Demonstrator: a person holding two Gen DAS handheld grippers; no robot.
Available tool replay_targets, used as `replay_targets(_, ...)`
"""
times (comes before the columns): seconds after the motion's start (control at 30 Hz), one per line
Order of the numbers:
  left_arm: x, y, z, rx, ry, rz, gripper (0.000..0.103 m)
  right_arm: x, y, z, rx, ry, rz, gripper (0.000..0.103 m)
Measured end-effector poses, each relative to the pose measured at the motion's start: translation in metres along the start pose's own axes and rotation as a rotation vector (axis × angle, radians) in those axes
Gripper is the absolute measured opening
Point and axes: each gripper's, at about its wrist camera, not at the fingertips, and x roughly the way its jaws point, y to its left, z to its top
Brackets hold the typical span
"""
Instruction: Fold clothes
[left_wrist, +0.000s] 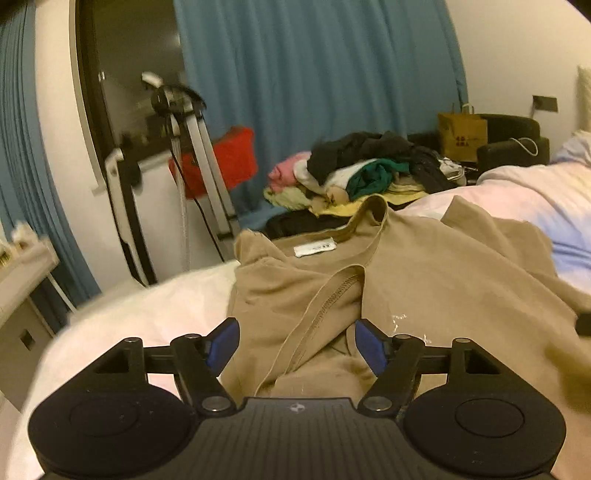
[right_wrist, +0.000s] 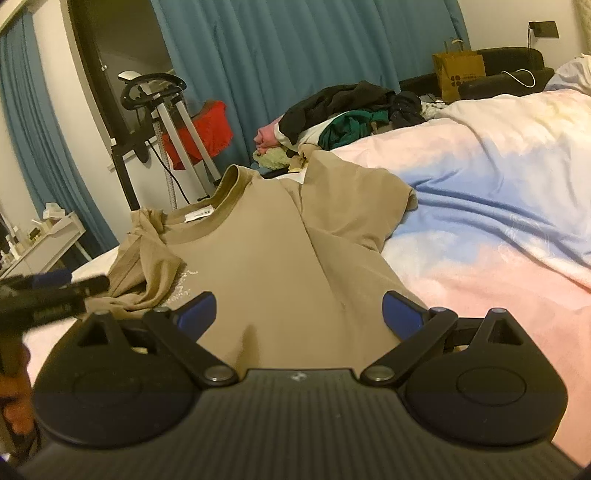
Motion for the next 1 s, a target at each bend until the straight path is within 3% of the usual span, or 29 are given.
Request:
replay_targets(0.1, 0.025, 0.004, 0.011, -0.078, 0.041, -0.066, 0.071, 0.001, -0.001, 0.000, -0.004, 0.003, -0.002, 0.098)
replay_targets(0.23, 0.055, -0.006, 0.022, -0.078, 0.062, -0.093, 0.068, 0.002, -0.002, -0.001, -0.010, 0.003, -0.008, 0.098)
replay_targets(0.27, 0.063, -0.008, 0.023, -0.084, 0.083, -0.103, 0.053, 0.003, -0.002, -0.001, -0.010, 0.004, -0.009, 0.098)
replay_targets(0.3, 0.070, -0.005, 0.024, -0.118, 0.123, -0.121, 0.025, 0.004, -0.002, -0.001, -0.010, 0.006, -0.011, 0.098)
replay_targets(0.33, 0.077, 0.001, 0.024, -0.167, 0.160, -0.126, 0.010, 0.005, -0.003, -0.002, -0.009, 0.009, -0.010, 0.098)
replay_targets(0.37, 0.082, 0.008, 0.025, -0.220, 0.188, -0.133, 0.002, 0.006, -0.004, -0.002, -0.009, 0.012, -0.009, 0.098)
replay_targets(0.57, 0.055, 0.111, 0.043, -0.458, 0.087, -0.057, 0.002, 0.009, -0.001, -0.006, -0.033, 0.024, -0.013, 0.098)
replay_targets(0.7, 0.026, 0.189, 0.064, -0.505, 0.022, 0.096, 0.002, 0.010, 0.001, -0.007, -0.056, 0.026, -0.028, 0.098)
replay_targets(0.83, 0.026, 0.257, 0.055, -0.580, 0.083, 0.284, 0.004, 0.016, -0.001, -0.010, -0.059, 0.039, -0.039, 0.098)
replay_targets(0.87, 0.026, 0.269, 0.045, -0.616, 0.102, 0.313, 0.007, 0.017, 0.000, -0.011, -0.066, 0.042, -0.044, 0.098)
replay_targets(0.93, 0.014, 0.289, 0.017, -0.710, 0.116, 0.324, 0.025, 0.019, 0.003, -0.012, -0.086, 0.044, -0.056, 0.098)
replay_targets(0.97, 0.008, 0.299, 0.003, -0.757, 0.123, 0.330, 0.042, 0.019, 0.005, -0.013, -0.095, 0.043, -0.062, 0.098)
replay_targets(1.0, 0.001, 0.308, -0.011, -0.799, 0.129, 0.332, 0.051, 0.020, 0.007, -0.013, -0.104, 0.043, -0.068, 0.098)
